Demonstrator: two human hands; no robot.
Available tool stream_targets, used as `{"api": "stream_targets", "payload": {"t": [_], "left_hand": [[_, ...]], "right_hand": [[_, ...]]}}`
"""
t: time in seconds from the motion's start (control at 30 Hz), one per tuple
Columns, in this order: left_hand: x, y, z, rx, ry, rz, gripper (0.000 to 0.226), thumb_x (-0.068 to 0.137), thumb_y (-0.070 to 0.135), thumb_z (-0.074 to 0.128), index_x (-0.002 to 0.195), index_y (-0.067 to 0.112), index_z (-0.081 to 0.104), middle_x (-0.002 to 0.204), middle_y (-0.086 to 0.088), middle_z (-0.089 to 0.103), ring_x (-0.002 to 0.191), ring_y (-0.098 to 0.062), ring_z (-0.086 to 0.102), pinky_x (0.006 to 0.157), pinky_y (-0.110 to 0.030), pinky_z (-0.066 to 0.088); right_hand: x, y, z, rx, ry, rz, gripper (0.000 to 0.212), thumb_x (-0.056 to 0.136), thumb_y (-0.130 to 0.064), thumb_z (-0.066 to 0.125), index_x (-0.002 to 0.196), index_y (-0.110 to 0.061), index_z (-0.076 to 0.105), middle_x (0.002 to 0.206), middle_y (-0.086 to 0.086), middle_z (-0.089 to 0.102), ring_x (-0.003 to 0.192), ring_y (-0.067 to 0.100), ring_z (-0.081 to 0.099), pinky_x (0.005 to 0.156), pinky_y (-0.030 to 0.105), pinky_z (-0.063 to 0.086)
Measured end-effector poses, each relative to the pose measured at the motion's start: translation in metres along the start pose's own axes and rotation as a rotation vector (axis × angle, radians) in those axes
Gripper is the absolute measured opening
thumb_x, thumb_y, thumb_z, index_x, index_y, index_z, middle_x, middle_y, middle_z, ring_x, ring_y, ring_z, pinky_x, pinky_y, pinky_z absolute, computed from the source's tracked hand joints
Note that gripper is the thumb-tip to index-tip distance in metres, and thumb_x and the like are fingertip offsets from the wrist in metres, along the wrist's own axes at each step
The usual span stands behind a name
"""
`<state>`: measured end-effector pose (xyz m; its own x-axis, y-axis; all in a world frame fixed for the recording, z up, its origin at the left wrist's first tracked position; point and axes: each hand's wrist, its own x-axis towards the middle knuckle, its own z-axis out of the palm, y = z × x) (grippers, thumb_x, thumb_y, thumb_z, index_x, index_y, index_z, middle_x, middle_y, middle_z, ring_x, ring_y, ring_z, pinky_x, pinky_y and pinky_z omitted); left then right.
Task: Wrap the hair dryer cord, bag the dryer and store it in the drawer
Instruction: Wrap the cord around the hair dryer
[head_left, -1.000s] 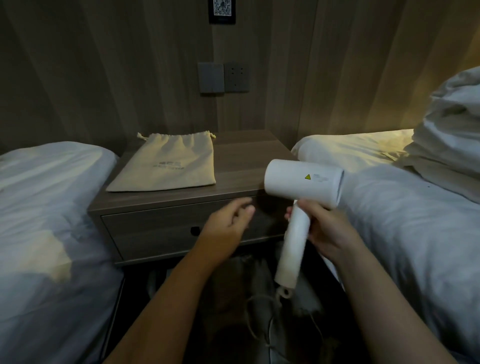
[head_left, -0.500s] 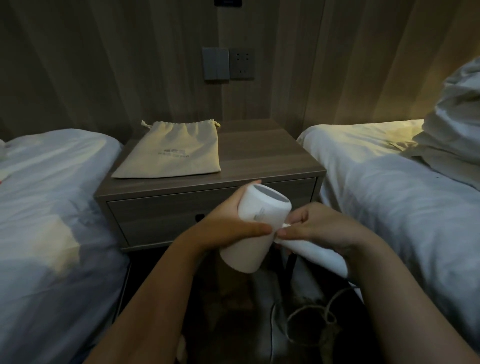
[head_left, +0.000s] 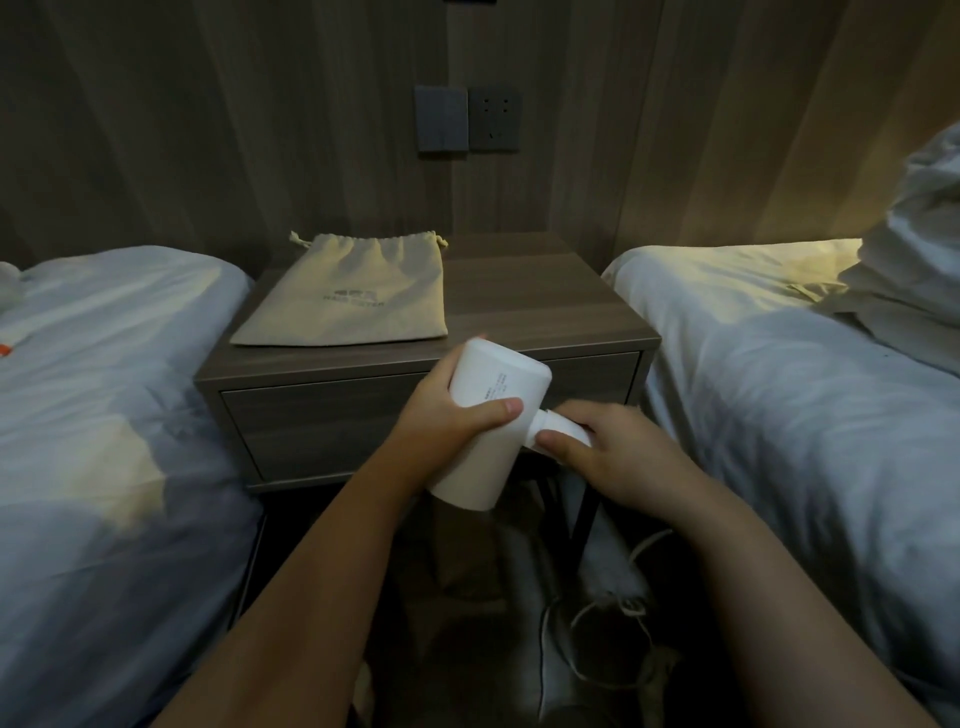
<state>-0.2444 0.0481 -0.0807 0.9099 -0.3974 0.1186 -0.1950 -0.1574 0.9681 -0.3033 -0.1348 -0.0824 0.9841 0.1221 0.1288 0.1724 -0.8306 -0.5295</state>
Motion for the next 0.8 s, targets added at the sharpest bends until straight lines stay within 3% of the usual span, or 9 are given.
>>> {"api": "stream_targets", "payload": {"t": [0.13, 0.3, 0.4, 0.5, 0.8], "left_hand": [[-0.002, -0.003, 0.004, -0.037, 0.027, -0.037, 0.063, 0.062, 0.036, 0.069, 0.118, 0.043, 0.040, 0.106, 0.011, 0.056, 0.096, -0.010, 0.057, 0.070, -0.026, 0.048], [-0.002, -0.007, 0.008, -0.041, 0.036, -0.048, 0.053, 0.080, 0.023, 0.070, 0.123, 0.036, 0.042, 0.105, 0.008, 0.056, 0.094, -0.011, 0.057, 0.067, -0.026, 0.047], [-0.002, -0.006, 0.011, -0.072, 0.037, -0.070, 0.049, 0.081, 0.023, 0.067, 0.122, 0.034, 0.042, 0.104, 0.006, 0.056, 0.092, -0.012, 0.057, 0.065, -0.026, 0.046], [-0.005, -0.003, 0.022, -0.250, 0.118, -0.158, 0.046, 0.084, 0.024, 0.064, 0.123, 0.031, 0.040, 0.101, 0.005, 0.054, 0.089, -0.015, 0.057, 0.062, -0.030, 0.047], [-0.006, 0.000, 0.029, -0.269, 0.209, -0.131, 0.037, 0.084, 0.025, 0.064, 0.111, 0.033, 0.041, 0.093, 0.010, 0.053, 0.080, -0.008, 0.056, 0.054, -0.020, 0.044]], "right_hand": [[-0.001, 0.006, 0.004, 0.011, 0.042, 0.002, 0.011, 0.088, -0.047, 0.050, 0.083, -0.037, 0.052, 0.085, -0.007, 0.062, 0.084, 0.016, 0.059, 0.075, 0.040, 0.049], [-0.004, 0.012, 0.006, 0.021, 0.063, 0.009, 0.017, 0.087, -0.049, 0.050, 0.082, -0.034, 0.055, 0.083, -0.005, 0.064, 0.080, 0.016, 0.060, 0.073, 0.041, 0.049], [-0.006, 0.010, 0.009, 0.040, 0.136, 0.011, 0.019, 0.088, -0.046, 0.050, 0.082, -0.030, 0.057, 0.082, -0.003, 0.065, 0.077, 0.016, 0.059, 0.068, 0.037, 0.048], [-0.004, 0.004, 0.013, 0.283, 0.323, 0.097, 0.023, 0.092, -0.037, 0.048, 0.088, -0.020, 0.062, 0.079, -0.001, 0.064, 0.073, 0.009, 0.057, 0.059, 0.025, 0.041], [-0.003, 0.002, 0.017, 0.347, 0.365, 0.104, 0.021, 0.093, -0.035, 0.048, 0.081, -0.021, 0.060, 0.064, -0.007, 0.056, 0.059, 0.009, 0.053, 0.052, 0.022, 0.036]]}}
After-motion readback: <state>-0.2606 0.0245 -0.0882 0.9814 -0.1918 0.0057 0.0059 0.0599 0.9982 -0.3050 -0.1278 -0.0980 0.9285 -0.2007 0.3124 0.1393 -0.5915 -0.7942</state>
